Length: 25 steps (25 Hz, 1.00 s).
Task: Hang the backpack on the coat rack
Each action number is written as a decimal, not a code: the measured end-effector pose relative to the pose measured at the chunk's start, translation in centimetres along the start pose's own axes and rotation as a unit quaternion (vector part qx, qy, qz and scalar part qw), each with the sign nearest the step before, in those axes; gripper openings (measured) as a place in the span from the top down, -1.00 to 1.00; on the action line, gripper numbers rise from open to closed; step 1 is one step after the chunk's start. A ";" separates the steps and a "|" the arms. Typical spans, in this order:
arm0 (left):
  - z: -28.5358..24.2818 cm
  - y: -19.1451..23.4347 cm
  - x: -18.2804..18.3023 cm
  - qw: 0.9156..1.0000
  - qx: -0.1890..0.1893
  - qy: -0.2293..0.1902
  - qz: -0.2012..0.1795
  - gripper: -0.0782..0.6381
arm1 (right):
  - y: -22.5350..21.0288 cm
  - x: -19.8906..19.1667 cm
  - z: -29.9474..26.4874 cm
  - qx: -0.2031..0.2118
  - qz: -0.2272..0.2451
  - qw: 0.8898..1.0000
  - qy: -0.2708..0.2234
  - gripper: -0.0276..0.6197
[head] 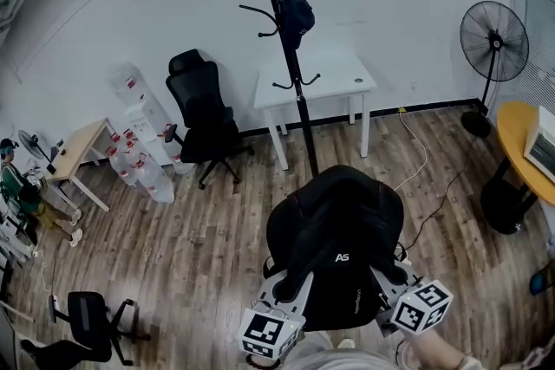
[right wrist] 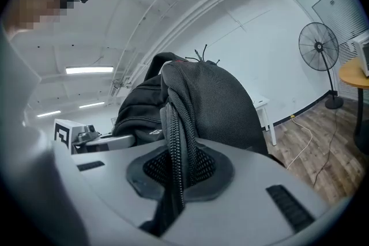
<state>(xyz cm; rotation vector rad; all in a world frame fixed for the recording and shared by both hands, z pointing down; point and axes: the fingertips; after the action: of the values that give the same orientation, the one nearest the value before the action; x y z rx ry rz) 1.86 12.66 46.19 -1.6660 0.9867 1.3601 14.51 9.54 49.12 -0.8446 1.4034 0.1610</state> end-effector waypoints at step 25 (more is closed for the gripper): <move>-9.1 20.0 1.7 0.999 -0.012 -0.034 0.006 0.69 | -3.2 4.7 -21.3 -0.016 0.008 1.000 0.006 0.82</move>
<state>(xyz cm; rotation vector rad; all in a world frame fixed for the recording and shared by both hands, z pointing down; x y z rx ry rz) -12.34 -4.01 44.19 -1.6238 0.9462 1.4327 0.34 -7.32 47.56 -0.8624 1.4229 0.1907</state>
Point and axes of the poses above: the fingertips, and each gripper's own axes: z backward along the fingers, y to its left, x out of its top, and after that the axes turned 5 degrees about x, right-handed
